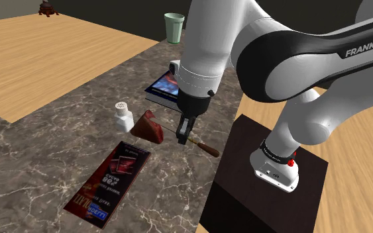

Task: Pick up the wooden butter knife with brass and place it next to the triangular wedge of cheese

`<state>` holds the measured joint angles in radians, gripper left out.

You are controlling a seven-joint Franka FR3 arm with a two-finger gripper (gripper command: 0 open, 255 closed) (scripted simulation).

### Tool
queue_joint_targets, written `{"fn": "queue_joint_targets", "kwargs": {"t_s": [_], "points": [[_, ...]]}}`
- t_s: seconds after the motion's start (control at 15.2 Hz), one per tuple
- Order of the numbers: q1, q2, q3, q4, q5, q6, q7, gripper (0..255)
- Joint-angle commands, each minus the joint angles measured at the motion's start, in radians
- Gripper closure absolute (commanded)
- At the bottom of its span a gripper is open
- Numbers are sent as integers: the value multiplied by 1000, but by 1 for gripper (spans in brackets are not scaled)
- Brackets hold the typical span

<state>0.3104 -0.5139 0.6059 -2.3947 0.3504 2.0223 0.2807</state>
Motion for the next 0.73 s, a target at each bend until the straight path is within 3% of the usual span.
{"fn": "queue_joint_targets", "kwargs": {"t_s": [0.0, 0.4, 0.66], "points": [[0, 0, 0, 0, 0, 0, 0, 255], [0, 0, 0, 0, 0, 0, 0, 255], [-2, -12, -15, 44, -8, -56, 2, 255]]}}
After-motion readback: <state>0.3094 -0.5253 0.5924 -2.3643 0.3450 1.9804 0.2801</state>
